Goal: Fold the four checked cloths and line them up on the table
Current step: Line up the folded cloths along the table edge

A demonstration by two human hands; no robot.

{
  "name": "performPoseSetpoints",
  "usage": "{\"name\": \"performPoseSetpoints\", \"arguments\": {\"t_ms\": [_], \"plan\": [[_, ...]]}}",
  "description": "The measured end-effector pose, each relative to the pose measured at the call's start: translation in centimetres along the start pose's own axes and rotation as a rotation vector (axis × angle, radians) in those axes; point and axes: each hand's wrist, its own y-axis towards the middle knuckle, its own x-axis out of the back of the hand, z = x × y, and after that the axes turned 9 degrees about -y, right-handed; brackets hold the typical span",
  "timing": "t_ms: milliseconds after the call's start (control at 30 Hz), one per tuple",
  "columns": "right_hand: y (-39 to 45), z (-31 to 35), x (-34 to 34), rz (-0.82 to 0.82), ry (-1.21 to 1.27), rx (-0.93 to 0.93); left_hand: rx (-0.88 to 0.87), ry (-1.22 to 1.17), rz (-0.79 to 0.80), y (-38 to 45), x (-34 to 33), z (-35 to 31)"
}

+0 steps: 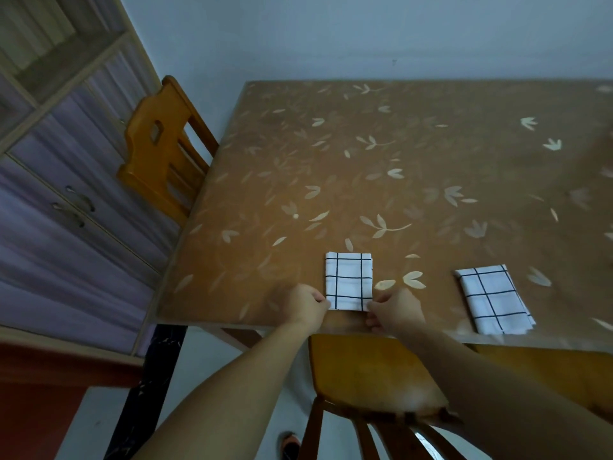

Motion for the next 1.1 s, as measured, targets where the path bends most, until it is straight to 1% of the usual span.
{"name": "performPoseSetpoints", "arguments": {"t_ms": [100,167,233,300,333,400,467,567,667,933,1100], "plan": [[0.0,0.1,0.4,0.002,-0.055,0.017,-0.041,0.079,-0.013,0.0,0.4,0.3],[-0.3,0.0,1.5,-0.06,-0.281,0.134,-0.114,0.227,-0.029,-0.2,1.3,0.3],[-1.3,-0.3,3.6,-0.173,-0.582,0.283,-0.243,0.455,-0.039,-0.5,2.2,-0.3],[-2.1,-0.9,6.2,-0.281,-0.825,0.422,-0.379,0.602,-0.054,-0.9,3.0,-1.4],[-2.6,-1.3,7.5,-0.313,-0.893,0.463,-0.424,0.631,-0.05,-1.2,3.2,-2.2],[-3.7,-2.2,10.2,-0.353,-0.972,0.468,-0.483,0.673,-0.022,-1.8,3.2,-3.7],[-5.1,-3.3,12.4,-0.394,-1.002,0.424,-0.531,0.702,-0.003,-2.8,2.8,-5.3],[-7.5,-5.4,15.3,-0.47,-0.964,0.361,-0.585,0.715,-0.007,-5.1,1.9,-7.9],[-9.4,-7.5,18.2,-0.488,-0.943,0.331,-0.601,0.718,-0.013,-8.3,0.3,-9.9],[-12.9,-15.3,25.9,-0.512,-0.849,0.435,-0.619,0.781,-0.119,-18.6,-6.0,-13.6],[-14.9,-19.1,28.8,-0.526,-0.852,0.474,-0.575,0.732,-0.177,-24.0,-9.7,-15.0]]}}
